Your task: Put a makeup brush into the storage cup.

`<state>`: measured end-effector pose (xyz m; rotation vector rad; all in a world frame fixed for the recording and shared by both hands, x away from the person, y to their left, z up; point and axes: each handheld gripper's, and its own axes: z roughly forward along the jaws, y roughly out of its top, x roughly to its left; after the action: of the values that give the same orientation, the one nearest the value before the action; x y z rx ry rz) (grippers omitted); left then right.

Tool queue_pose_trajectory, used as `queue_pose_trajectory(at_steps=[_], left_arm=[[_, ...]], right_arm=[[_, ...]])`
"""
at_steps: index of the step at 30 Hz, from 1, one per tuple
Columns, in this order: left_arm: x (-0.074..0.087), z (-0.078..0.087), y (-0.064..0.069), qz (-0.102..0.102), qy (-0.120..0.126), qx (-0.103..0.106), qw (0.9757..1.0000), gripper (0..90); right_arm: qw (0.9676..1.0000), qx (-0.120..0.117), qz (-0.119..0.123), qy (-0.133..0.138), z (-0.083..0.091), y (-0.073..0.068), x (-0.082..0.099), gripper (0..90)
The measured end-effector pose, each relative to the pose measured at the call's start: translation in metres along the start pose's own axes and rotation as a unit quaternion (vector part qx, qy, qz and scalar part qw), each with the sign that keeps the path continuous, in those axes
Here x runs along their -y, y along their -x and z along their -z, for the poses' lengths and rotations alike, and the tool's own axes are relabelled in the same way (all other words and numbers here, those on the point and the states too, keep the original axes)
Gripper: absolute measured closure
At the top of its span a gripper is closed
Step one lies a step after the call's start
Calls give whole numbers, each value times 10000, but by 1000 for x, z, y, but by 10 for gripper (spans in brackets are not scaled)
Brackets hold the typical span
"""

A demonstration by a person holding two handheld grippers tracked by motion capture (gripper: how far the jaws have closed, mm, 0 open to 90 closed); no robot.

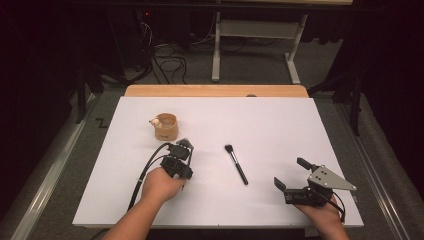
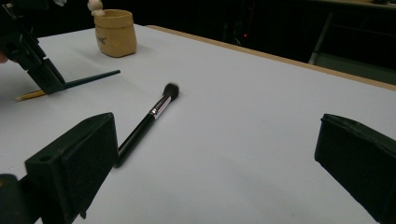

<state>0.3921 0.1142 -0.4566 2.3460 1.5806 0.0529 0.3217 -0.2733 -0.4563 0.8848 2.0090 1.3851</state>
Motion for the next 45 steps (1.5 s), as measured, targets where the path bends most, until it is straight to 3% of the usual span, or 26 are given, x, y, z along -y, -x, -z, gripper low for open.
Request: queue_pose_trajectory(at_steps=[19, 45], left_arm=[[1, -1, 0, -192, -37, -177, 9997, 804], [4, -1, -3, -591, 83, -112, 9982, 830]], right_arm=[[10000, 2, -4, -13, -1, 0, 1, 6], [10000, -13, -21, -22, -1, 0, 1, 7]])
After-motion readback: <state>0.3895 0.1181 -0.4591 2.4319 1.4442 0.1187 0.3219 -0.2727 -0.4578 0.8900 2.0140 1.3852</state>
